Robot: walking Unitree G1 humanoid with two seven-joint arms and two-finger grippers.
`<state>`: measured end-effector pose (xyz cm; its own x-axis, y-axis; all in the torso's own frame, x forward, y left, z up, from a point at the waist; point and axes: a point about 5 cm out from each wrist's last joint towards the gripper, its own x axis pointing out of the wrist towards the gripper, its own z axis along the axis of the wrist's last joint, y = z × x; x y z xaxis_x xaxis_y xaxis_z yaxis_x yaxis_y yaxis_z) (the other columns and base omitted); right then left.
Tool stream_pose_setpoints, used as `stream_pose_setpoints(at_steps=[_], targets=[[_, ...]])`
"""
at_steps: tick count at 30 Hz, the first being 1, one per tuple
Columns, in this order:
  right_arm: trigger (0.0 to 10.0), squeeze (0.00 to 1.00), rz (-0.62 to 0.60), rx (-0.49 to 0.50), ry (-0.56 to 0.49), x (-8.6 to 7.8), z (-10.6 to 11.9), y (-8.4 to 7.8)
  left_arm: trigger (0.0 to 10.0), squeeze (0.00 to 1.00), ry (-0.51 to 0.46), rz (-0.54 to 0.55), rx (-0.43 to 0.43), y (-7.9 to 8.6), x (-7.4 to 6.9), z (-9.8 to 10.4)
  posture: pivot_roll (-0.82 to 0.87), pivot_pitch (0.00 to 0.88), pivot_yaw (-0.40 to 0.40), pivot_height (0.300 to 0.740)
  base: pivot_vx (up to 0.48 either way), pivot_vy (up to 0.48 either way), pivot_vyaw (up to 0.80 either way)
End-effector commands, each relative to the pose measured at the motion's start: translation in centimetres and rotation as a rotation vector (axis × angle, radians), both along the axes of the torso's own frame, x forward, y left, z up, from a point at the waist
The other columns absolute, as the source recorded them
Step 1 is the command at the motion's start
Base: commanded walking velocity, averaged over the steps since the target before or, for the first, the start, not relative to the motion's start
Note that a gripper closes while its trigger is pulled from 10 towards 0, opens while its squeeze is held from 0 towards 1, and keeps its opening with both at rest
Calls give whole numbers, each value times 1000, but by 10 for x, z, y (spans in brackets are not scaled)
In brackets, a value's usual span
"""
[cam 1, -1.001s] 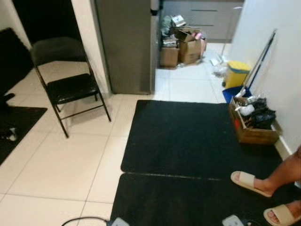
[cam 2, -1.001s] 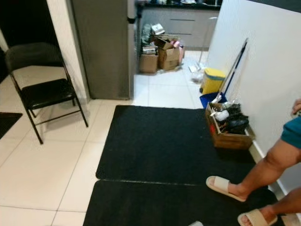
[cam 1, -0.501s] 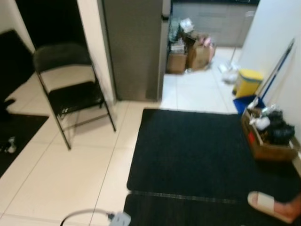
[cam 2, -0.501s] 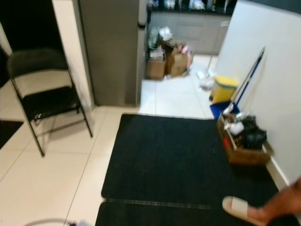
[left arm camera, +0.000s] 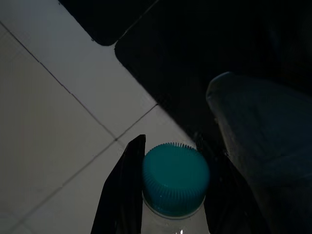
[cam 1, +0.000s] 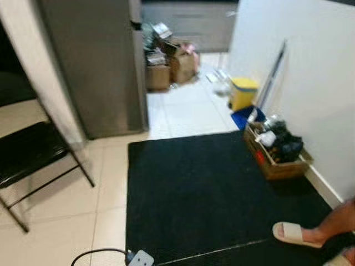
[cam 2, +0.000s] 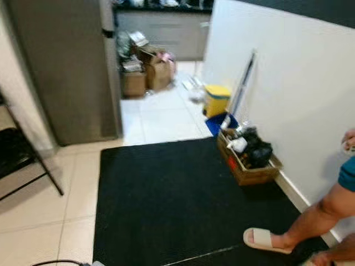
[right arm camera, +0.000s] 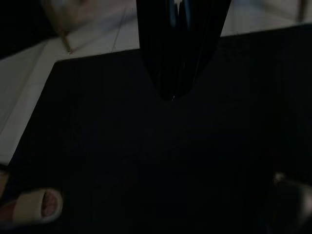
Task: Restocking fridge
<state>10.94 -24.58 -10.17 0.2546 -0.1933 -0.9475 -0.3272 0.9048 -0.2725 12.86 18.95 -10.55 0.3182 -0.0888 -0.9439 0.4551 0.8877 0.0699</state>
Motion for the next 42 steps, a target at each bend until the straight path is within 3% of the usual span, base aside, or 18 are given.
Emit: stream_pose_setpoints(at_steps=[1, 22, 42], targets=[[10000, 0, -17, -6, -20, 4, 2, -4, 10000, 0, 5, -17, -6, -3, 0, 0, 12, 0, -10, 740, 401, 0, 0], [10000, 0, -8, 13, -54, 22, 4, 8, 10000, 0, 12, -22, -4, -4, -4, -2, 9, 0, -9, 740, 389, 0, 0], [10000, 0, -18, 4, -37, 10, 3, 0, 10000, 0, 7, -24, -16, -15, -1, -2, 6, 0, -8, 740, 375, 0, 0]])
